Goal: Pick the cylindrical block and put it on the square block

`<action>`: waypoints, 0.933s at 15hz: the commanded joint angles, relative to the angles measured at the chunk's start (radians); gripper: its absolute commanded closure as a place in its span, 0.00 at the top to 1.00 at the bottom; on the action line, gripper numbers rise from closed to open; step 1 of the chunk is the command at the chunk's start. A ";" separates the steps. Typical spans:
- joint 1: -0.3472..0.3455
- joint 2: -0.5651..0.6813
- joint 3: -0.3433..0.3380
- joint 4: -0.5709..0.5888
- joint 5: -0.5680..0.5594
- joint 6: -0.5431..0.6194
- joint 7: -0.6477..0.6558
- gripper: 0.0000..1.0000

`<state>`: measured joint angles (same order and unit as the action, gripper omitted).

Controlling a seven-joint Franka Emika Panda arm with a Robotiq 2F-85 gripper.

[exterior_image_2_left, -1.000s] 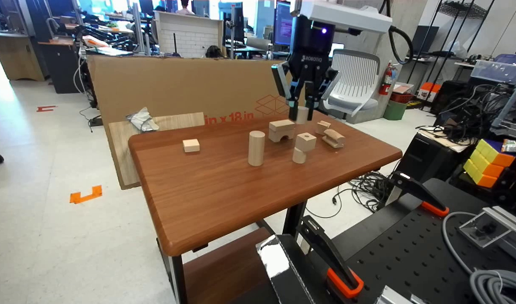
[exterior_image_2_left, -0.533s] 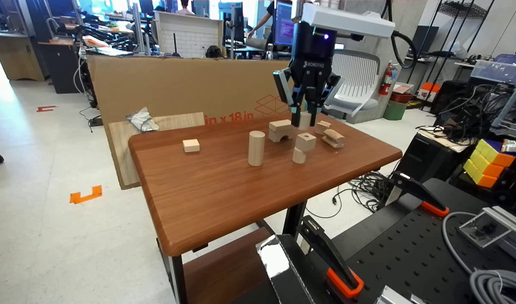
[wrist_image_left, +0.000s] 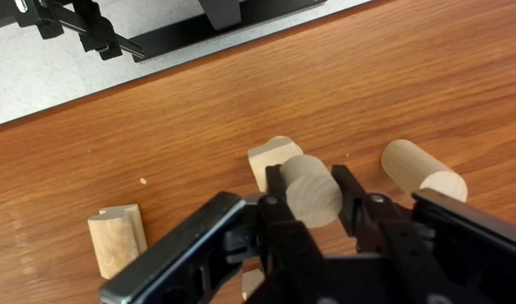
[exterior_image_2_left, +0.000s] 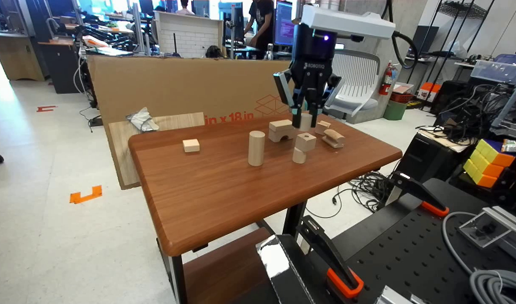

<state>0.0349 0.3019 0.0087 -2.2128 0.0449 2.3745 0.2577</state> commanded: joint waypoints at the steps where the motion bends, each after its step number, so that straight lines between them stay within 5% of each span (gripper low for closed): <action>1: -0.001 0.004 -0.001 0.005 0.021 -0.007 -0.023 0.08; 14: 0.006 0.019 -0.023 -0.006 -0.011 0.031 -0.027 0.08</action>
<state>0.0323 0.3193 -0.0022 -2.2129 0.0576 2.3842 0.2259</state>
